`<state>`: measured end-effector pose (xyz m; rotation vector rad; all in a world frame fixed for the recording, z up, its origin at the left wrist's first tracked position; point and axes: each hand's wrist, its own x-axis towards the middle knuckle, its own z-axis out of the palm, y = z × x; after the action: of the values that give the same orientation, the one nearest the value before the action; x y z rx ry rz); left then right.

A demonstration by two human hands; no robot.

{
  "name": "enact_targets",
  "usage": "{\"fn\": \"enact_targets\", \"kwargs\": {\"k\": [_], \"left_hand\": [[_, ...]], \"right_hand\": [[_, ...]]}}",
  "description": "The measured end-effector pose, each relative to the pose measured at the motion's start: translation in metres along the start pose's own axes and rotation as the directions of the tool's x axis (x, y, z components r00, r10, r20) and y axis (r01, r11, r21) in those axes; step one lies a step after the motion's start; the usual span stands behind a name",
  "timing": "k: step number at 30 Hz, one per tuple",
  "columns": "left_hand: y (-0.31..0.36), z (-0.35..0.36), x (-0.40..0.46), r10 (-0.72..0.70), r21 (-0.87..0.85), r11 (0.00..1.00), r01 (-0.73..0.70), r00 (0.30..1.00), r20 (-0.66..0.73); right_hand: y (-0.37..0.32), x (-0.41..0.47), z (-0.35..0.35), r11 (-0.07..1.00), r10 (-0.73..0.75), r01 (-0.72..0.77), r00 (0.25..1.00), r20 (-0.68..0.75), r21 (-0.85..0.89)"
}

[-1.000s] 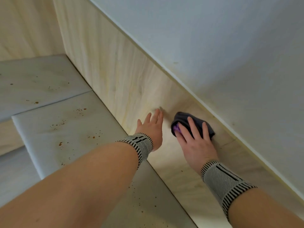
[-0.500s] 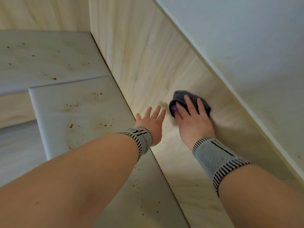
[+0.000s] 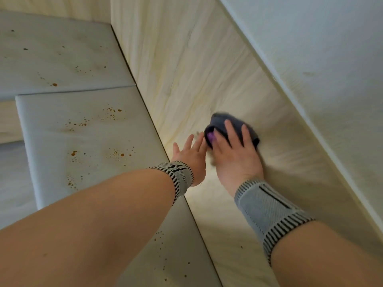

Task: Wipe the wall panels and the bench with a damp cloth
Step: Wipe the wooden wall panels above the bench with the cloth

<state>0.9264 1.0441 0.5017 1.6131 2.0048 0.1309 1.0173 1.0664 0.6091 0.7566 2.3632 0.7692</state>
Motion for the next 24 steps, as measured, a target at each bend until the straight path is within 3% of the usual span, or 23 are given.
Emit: {"fn": "enact_targets", "kwargs": {"k": [3, 6, 10, 13, 16, 20, 22, 24], "left_hand": [[-0.007, 0.009, -0.002, 0.011, 0.031, 0.999, -0.012, 1.000, 0.025], [-0.021, 0.017, 0.000, -0.001, 0.080, 0.997, -0.001, 1.000, 0.031], [-0.028, 0.025, 0.009, 0.009, 0.068, 0.998, -0.013, 0.998, 0.063], [-0.030, 0.031, 0.012, 0.035, 0.071, 0.997, -0.042, 0.995, 0.094], [-0.035, 0.039, 0.012, 0.032, 0.053, 0.998, -0.038, 0.992, 0.120], [-0.049, 0.048, 0.006, 0.006, 0.069, 0.997, -0.016, 0.990, 0.144], [-0.056, 0.053, 0.006, -0.019, 0.062, 0.998, 0.010, 0.988, 0.154], [-0.061, 0.059, 0.008, -0.043, 0.055, 0.998, 0.035, 0.987, 0.155]], "right_hand": [[-0.018, -0.016, 0.026, 0.990, -0.128, 0.121, 0.988, 0.091, 0.074], [-0.019, -0.011, 0.027, 0.979, -0.205, 0.201, 0.967, 0.149, 0.041], [-0.007, 0.025, 0.001, 0.992, -0.102, 0.104, 0.994, 0.041, -0.068], [-0.007, 0.028, -0.002, 0.999, -0.022, 0.023, 1.000, 0.009, -0.024], [-0.025, 0.002, 0.025, 0.995, -0.089, 0.086, 0.992, 0.084, 0.048], [-0.045, -0.019, 0.054, 0.962, -0.273, 0.270, 0.916, 0.294, 0.048], [-0.042, -0.003, 0.045, 0.968, -0.244, 0.252, 0.932, 0.269, 0.007], [-0.032, 0.021, 0.029, 0.986, -0.153, 0.162, 0.976, 0.152, -0.044]]}}
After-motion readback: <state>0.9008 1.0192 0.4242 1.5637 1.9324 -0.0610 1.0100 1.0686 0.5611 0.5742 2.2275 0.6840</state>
